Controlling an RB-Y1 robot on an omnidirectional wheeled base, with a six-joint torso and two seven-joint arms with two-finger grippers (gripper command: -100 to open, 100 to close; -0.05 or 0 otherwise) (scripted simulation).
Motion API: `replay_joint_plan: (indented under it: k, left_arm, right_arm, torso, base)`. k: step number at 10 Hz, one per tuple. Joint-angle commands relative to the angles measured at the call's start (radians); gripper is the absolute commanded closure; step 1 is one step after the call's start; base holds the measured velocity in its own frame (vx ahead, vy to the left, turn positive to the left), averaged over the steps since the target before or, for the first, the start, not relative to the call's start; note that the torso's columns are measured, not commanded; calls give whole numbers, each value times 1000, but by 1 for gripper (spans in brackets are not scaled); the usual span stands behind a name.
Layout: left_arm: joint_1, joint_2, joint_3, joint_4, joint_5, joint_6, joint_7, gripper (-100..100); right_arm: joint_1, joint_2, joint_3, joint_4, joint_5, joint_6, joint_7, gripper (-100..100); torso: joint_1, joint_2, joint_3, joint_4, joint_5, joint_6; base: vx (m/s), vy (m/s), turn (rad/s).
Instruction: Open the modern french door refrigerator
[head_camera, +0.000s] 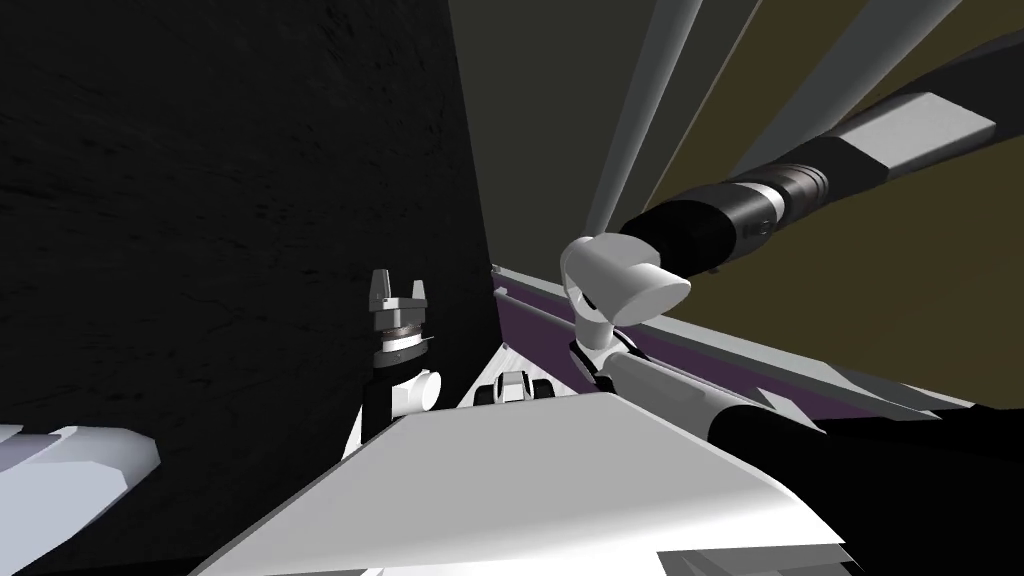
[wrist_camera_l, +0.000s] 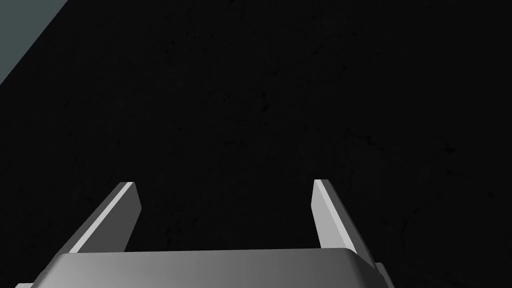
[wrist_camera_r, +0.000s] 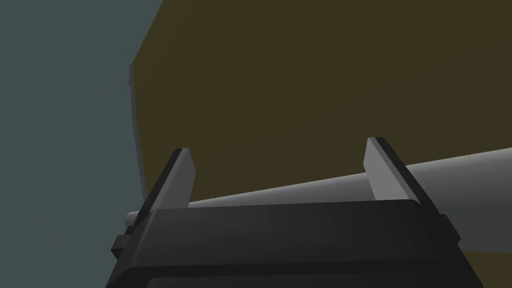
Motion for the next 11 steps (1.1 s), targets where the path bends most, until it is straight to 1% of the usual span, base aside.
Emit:
replay_joint_plan:
  k: [1,3,4,6,7,8,9,10,11]
  left_arm:
    - [0,0,0,0,0,0,0,0]
    - [0,0,0,0,0,0,0,0]
    - [0,0,0,0,0,0,0,0]
    - [0,0,0,0,0,0,0,0]
    - [0,0,0,0,0,0,0,0]
    - [0,0,0,0,0,0,0,0]
    - [0,0,0,0,0,0,0,0]
    - [0,0,0,0,0,0,0,0]
    - [0,0,0,0,0,0,0,0]
  right_arm:
    - [-32,34,13,-18,-65,-53,-39,-100]
    - [-52,78,22,-42,-107,-106,-68,-100]
    - [-52,78,22,-42,-107,-109,-68,-100]
    - [-66,138,29,-75,-137,-167,-90,-100]
    - [-66,138,29,-75,-137,-174,-90,-100]
    - [-70,171,31,-93,-147,-209,-97,-100]
    - [-73,201,33,-110,-153,-232,-101,-100]
    - [-73,202,33,-110,-153,-240,-101,-100]
    - [-74,222,33,-121,-156,-260,-104,-100]
  torso:
    - [1,-2,-1,-1,0,-1]
    - [3,-9,-6,-5,0,-4]
    - [4,-11,-7,-7,0,-5]
    - [2,-14,-9,-8,-1,-5]
    - [0,-15,-10,-9,-2,-6]
    - [-1,-15,-10,-8,-2,-5]
    - [-2,-13,-9,-7,-3,-3]
    - [-4,-7,-5,-3,-2,0]
    - [-4,-2,-1,-1,-2,1]
  base:
    - [-23,-16,76]
    - [-29,-16,65]
    - [-17,-7,25]
    - [-11,0,25]
    - [-13,0,22]
    - [-7,2,32]
    - [1,1,52]
    - [16,3,14]
    - [16,0,5]
